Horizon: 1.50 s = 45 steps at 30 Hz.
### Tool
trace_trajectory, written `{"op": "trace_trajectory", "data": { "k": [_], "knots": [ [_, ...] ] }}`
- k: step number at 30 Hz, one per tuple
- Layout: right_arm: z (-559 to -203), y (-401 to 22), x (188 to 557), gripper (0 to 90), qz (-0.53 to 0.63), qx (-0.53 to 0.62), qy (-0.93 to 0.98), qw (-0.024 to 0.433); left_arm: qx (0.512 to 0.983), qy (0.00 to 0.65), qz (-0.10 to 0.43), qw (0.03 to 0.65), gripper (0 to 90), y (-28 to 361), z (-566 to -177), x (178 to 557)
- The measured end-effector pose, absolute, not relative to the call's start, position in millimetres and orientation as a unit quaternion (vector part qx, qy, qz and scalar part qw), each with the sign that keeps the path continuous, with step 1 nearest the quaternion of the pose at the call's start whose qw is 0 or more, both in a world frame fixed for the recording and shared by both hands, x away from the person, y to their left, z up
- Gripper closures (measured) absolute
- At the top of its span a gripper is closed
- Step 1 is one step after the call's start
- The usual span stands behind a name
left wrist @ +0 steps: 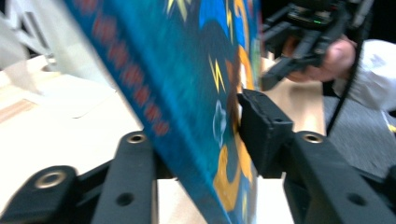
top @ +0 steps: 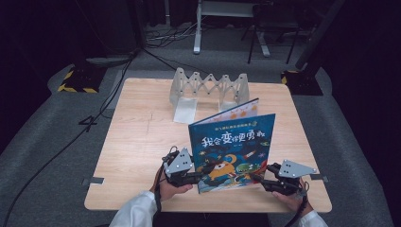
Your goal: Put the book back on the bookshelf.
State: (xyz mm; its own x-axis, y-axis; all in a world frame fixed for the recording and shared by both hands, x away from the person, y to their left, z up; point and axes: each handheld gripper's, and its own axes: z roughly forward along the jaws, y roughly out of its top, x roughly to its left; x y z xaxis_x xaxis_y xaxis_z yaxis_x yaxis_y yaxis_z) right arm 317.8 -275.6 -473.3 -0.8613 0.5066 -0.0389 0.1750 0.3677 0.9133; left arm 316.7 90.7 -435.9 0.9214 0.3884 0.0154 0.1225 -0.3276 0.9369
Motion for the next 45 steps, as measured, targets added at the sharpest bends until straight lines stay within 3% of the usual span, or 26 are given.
{"op": "trace_trajectory", "data": {
  "k": [7, 13, 21, 27, 28, 29, 45],
  "knots": [
    [-477, -278, 316, 50.6, 0.492, 0.226, 0.821, 0.18, 0.815, 0.134, 0.109, 0.553, 70.9, 86, -436, 311],
    [-470, -298, 316, 45.9, 0.515, 0.253, 0.8, 0.175, 0.817, 0.114, 0.1, 0.557, 82.7, 83, -437, 309],
    [-444, -298, 322, 38.0, 0.542, 0.257, 0.773, 0.204, 0.814, 0.117, 0.093, 0.561, 82.8, 84, -438, 312],
    [-430, -289, 336, 36.4, 0.564, 0.244, 0.767, 0.184, 0.813, 0.113, 0.099, 0.563, 82.7, 84, -439, 312],
    [-431, -287, 339, 37.3, 0.568, 0.242, 0.767, 0.174, 0.811, 0.116, 0.102, 0.564, 82.7, 85, -440, 312],
    [-432, -285, 341, 46.8, 0.572, 0.237, 0.768, 0.163, 0.809, 0.118, 0.1, 0.567, 82.4, 85, -441, 313],
    [-437, -280, 338, 47.0, 0.568, 0.239, 0.768, 0.172, 0.805, 0.105, 0.122, 0.571, 79.1, 76, -443, 315]
  ]
}}
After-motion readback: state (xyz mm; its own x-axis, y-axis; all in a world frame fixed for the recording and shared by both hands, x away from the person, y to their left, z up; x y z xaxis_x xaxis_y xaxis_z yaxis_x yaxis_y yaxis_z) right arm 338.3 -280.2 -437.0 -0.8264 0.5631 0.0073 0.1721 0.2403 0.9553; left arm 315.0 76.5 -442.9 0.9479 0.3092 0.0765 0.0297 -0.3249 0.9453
